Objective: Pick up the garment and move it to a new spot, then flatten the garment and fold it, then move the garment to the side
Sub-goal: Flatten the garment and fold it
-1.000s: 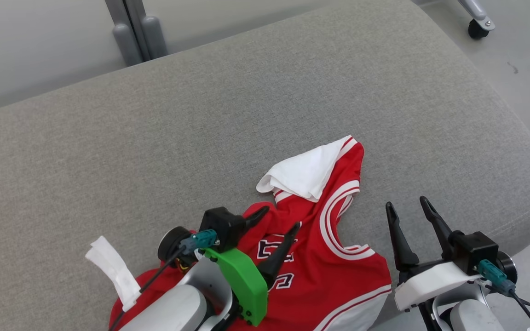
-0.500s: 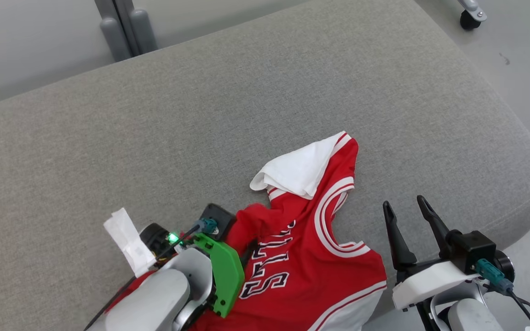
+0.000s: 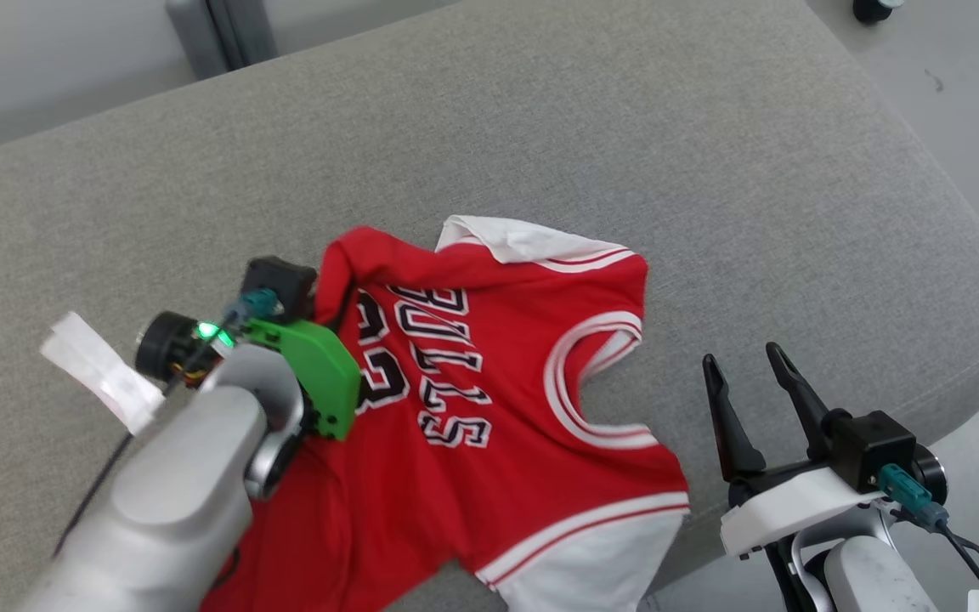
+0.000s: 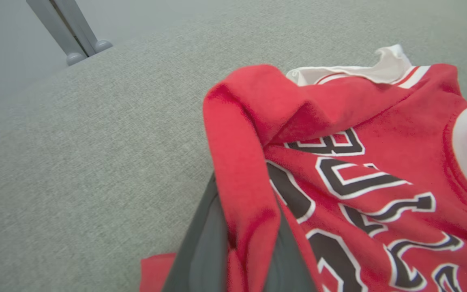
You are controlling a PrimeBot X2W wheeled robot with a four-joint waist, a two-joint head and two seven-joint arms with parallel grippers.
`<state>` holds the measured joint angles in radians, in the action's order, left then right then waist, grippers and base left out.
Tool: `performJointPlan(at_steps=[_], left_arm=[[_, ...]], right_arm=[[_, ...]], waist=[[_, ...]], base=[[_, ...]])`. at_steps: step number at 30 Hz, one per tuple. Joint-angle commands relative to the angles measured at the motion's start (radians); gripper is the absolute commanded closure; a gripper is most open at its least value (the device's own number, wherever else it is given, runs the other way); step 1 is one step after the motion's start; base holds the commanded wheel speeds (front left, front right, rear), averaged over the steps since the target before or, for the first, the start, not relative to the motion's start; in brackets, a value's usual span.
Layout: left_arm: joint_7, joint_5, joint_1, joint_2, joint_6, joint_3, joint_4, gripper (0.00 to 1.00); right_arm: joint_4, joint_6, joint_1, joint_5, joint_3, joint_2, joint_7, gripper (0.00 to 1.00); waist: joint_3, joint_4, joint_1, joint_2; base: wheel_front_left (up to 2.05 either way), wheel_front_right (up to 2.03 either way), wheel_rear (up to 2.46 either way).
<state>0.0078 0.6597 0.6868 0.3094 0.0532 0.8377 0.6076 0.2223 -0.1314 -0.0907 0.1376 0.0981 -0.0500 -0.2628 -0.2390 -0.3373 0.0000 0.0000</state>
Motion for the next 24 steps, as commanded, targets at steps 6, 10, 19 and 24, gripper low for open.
performJointPlan(at_steps=[6, 10, 19, 24], left_arm=[[-0.059, 0.026, 0.143, 0.061, 0.023, -0.097, 0.098, 1.00], [-0.090, 0.035, 0.214, 0.103, 0.038, -0.144, 0.173, 1.00], [-0.197, 0.061, 0.289, 0.158, 0.064, -0.224, 0.323, 1.00], [-0.251, 0.067, 0.271, 0.133, 0.044, -0.239, 0.358, 0.00]], right_arm=[[-0.007, 0.001, -0.030, -0.007, 0.009, -0.001, -0.003, 0.00], [-0.012, 0.001, -0.049, -0.005, 0.018, -0.001, -0.003, 0.00], [-0.017, 0.001, -0.062, -0.015, 0.014, -0.001, -0.003, 0.00], [-0.009, 0.001, -0.061, -0.024, 0.006, -0.001, -0.003, 0.00]], waist=[[-0.071, -0.009, 0.0000, 0.0000], [-0.109, -0.024, 0.0000, 0.0000], [-0.151, -0.029, 0.0000, 0.0000], [-0.125, 0.004, 0.0000, 0.0000]], base=[[0.00, 0.00, 0.00], [0.00, 0.00, 0.00], [0.00, 0.00, 0.00], [0.00, 0.00, 0.00]])
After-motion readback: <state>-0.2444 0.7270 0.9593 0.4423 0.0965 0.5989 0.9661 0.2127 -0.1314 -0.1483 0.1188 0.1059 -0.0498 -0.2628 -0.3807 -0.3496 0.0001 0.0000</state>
